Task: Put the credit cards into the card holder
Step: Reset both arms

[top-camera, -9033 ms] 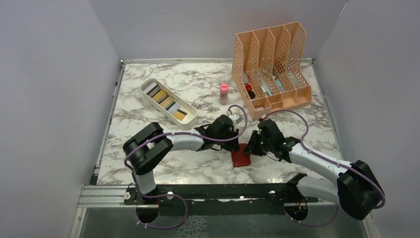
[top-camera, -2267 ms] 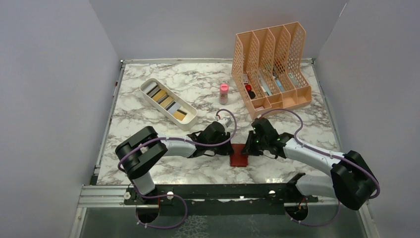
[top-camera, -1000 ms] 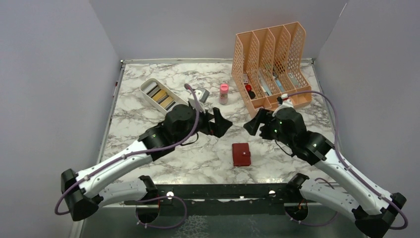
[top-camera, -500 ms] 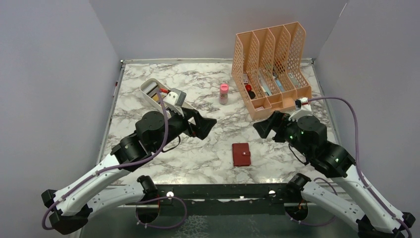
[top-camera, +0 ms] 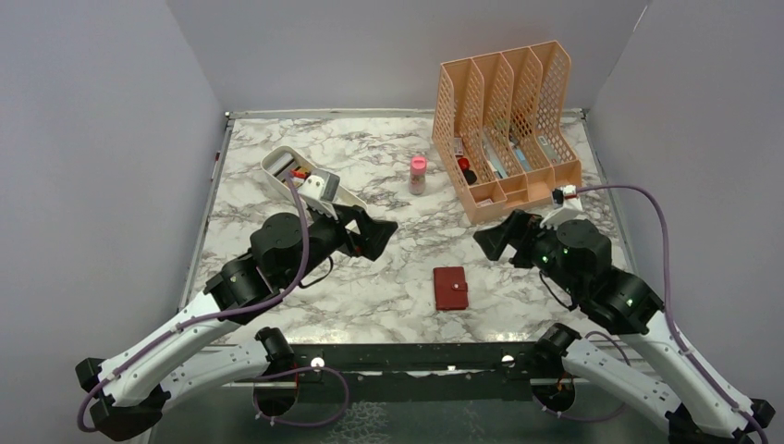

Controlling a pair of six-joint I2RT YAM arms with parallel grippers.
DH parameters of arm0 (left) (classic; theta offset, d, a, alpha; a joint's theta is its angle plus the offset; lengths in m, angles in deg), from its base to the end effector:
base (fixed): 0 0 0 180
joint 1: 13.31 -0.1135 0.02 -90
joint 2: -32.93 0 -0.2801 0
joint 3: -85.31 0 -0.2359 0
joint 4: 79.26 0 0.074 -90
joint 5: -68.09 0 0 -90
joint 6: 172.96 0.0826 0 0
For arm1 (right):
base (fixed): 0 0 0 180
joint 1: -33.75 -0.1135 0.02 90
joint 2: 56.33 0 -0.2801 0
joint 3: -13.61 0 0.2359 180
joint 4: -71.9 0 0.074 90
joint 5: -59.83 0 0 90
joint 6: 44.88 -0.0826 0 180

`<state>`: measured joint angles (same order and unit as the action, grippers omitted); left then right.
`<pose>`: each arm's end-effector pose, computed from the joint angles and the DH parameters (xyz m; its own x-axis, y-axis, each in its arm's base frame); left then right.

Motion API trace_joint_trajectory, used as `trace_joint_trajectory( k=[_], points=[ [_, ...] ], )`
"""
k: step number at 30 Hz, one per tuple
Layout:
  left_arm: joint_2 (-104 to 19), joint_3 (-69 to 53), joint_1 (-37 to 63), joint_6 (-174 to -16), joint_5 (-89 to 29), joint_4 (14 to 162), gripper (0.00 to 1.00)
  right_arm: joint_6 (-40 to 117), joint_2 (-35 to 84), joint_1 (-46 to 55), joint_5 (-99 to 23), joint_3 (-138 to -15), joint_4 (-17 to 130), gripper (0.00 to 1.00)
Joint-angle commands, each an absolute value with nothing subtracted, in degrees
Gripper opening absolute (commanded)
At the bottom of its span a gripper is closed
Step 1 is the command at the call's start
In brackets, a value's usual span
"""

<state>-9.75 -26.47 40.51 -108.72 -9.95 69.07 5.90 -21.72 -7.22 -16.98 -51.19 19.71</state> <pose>0.1206 -0.1359 0.3886 -0.3471 -0.2456 -0.9051 0.5742 0.7074 -0.4122 0.1155 0.0753 0.3334 -0.5218 0.3623 -0.7724 -0.1920 0.8323 0.5200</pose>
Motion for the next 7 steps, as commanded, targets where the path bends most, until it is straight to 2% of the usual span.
trace_joint_trajectory(
  k=[1, 7],
  points=[
    [-8.9, -26.9, 40.4, -109.7, -8.1, 69.0, 0.99, 5.2, -21.4, -7.2, -17.0, -51.0, 20.0, 1.00],
    [-8.7, -27.5, 40.4, -109.8, -6.8, 69.0, 0.99, 4.1, -22.7, -7.2, -17.8, -49.2, 21.3, 1.00]
  ],
)
